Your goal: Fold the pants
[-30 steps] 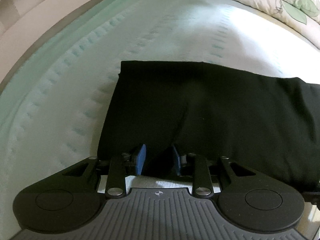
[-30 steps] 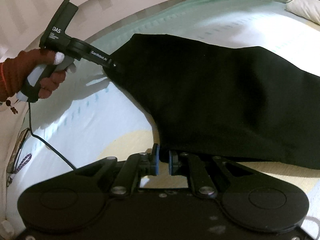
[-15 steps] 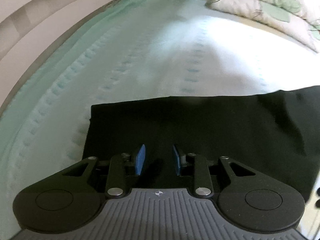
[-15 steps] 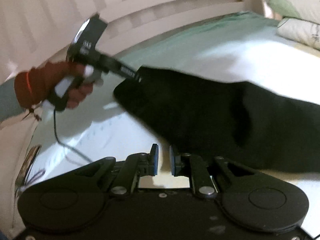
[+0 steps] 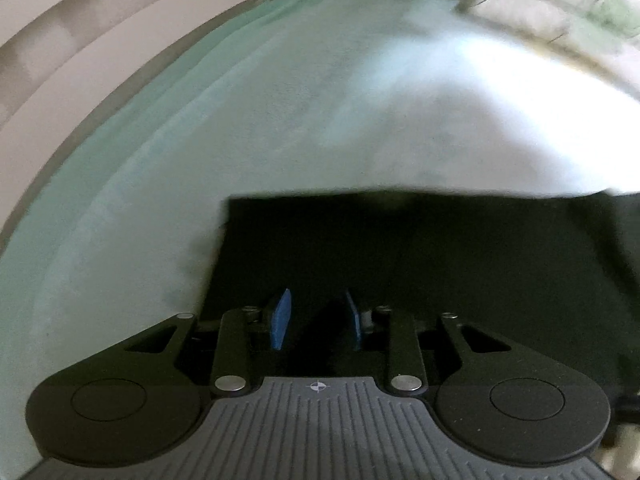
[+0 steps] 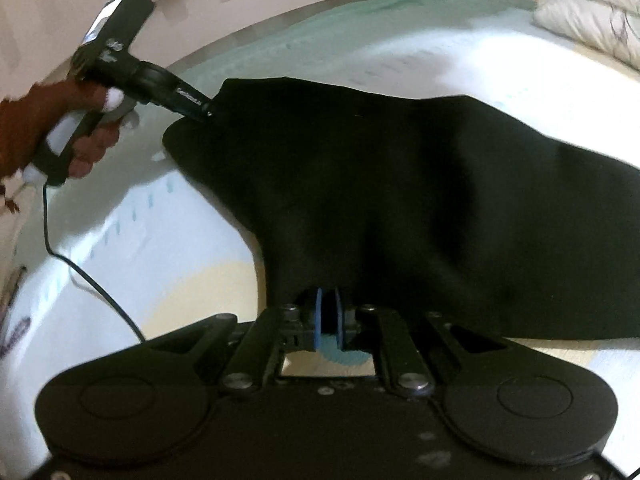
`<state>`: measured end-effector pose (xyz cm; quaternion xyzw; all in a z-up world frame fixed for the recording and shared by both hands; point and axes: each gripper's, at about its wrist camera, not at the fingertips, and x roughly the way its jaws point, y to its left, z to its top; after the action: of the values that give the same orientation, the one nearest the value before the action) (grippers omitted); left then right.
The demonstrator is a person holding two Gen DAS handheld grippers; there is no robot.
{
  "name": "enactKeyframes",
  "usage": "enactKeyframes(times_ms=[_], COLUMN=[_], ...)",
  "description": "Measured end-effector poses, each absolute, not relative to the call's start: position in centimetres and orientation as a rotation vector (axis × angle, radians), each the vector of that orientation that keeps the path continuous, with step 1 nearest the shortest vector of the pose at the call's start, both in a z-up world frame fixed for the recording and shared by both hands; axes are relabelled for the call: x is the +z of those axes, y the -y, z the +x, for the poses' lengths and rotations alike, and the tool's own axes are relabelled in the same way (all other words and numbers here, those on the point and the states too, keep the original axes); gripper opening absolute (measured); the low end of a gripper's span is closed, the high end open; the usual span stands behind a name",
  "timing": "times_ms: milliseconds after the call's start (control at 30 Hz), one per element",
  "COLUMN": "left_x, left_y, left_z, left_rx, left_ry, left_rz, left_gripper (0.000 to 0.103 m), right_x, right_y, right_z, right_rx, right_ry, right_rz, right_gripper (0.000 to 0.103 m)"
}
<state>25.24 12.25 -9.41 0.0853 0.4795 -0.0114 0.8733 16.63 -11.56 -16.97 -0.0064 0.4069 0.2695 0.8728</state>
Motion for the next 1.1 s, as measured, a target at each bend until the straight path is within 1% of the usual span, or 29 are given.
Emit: enactKeyframes(times_ms=[100,200,267,300,400,500,600,733,800,867,933,967,1067,1100], left_x=[-8.6,-9.1,-10.3,-11.1,-11.2,-11.2,-11.3,-11.3,-11.0,-11.0,-11.0,-10.9,-10.7,-10.6], left_y=[-9.6,-8.2,-8.7,-9.4,-12.1,-12.1,-11.0,-11.2,-11.4,-11.4,-11.5,-11.5,-11.2,-11.1], left_z=[26.0,27.2,28.3,28.8,28.4,27.8,27.1,26.8,26.5,26.3,26.2,26.1,26.0,25.9], left_rx=[-0.101,-0.100,-0.061,-0.017,-0.002,0.017,0.046,0.079,0.087,0.096,0.105,0.111,0.134,0.142], left_ry=[-0.966,-0.941,-0.983,-1.024,-1.010,-1.005,-0.987,-0.983,-0.984,-0.988,-0.993,-0.995,-1.002,-1.004], left_rz=[0.224,0.284,0.262,0.242,0.098,0.123,0.174,0.139,0.143,0.156,0.157,0.155,0.151,0.150], left_gripper=[0.030,0.030,0.030,0.032,0.035,0.037,0.038,0.042,0.043,0.043,0.044,0.044,0.043,0.042], right_x=[-17.1,-17.0,-17.0,-16.7,-14.8,-13.7,-14.3,-16.1,-16.7,-16.9,-16.7,-16.7,-16.5,-16.5], right_y=[11.6,12.1,12.2,12.1,13.4,14.8,16.0,16.3,16.3,15.7,16.0,16.1,16.1,16.3], right_z=[16.6,16.1,16.2,16.2,15.8,16.9,19.5,22.7,24.2,25.8,27.9,28.7,30.5,30.5], right_rx=[0.562,0.564,0.571,0.574,0.538,0.456,0.387,0.355,0.346,0.330,0.311,0.308,0.324,0.331], right_ry=[-0.843,-0.839,-0.842,-0.837,-0.723,-0.643,-0.671,-0.709,-0.700,-0.682,-0.698,-0.704,-0.704,-0.705], right_rz=[-0.015,-0.015,-0.010,-0.005,0.010,-0.017,-0.022,-0.052,-0.070,-0.110,-0.081,-0.063,-0.060,-0.055], right_gripper=[0.008,0.008,0.008,0.008,0.011,0.011,0.011,0.011,0.006,0.004,0.003,0.000,0.000,0.000])
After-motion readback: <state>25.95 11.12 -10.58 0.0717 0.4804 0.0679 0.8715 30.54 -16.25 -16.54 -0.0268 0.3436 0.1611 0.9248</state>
